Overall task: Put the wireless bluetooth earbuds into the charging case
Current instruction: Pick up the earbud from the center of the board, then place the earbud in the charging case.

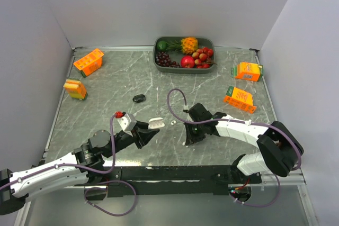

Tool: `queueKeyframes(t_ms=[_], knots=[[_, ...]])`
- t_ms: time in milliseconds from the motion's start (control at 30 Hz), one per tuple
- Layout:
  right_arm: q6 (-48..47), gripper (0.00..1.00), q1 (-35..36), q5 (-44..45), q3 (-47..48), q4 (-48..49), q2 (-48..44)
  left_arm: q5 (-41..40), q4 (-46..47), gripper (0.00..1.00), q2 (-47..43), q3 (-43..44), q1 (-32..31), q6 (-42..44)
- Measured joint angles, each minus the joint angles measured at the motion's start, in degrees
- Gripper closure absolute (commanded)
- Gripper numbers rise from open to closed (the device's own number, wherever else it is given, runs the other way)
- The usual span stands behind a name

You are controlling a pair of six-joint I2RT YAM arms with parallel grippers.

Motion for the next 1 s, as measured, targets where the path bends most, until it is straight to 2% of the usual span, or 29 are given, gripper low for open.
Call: queueKeyframes(t_ms=[167, 300, 467, 667, 833, 1000], knots=[[0.02, 1.0, 0.22, 1.25, -0.13, -0.9, -3.72, 0.0, 0.0, 0.99, -0.2, 0.0, 0.0, -0.02], [-0.42, 1.0, 0.79, 4.37, 1.18, -3.78, -15.19, -0.02, 0.0, 0.99, -0.83, 0.0, 0.0, -0.02], [-3.41, 1.0, 1.9, 8.63, 9.16, -6.69, -26.4, 0.0, 0.59, 0.99, -1.22, -0.02, 0.0, 0.0], [-11.06, 1.0, 8.31, 12.98, 14.71, -7.04, -37.66, 0.04, 5.09, 0.99, -1.25, -0.94, 0.0, 0.24], [-17.16, 1.0, 15.08, 14.69, 17.05, -7.32, -40.57, 1.7, 8.35, 0.99, 0.39, -1.18, 0.17, 1.2], [-20.94, 1.0, 19.41, 14.56, 17.16, -7.48, -40.33, 7.21, 10.73, 0.99, 4.59, -1.16, 1.2, 1.79]])
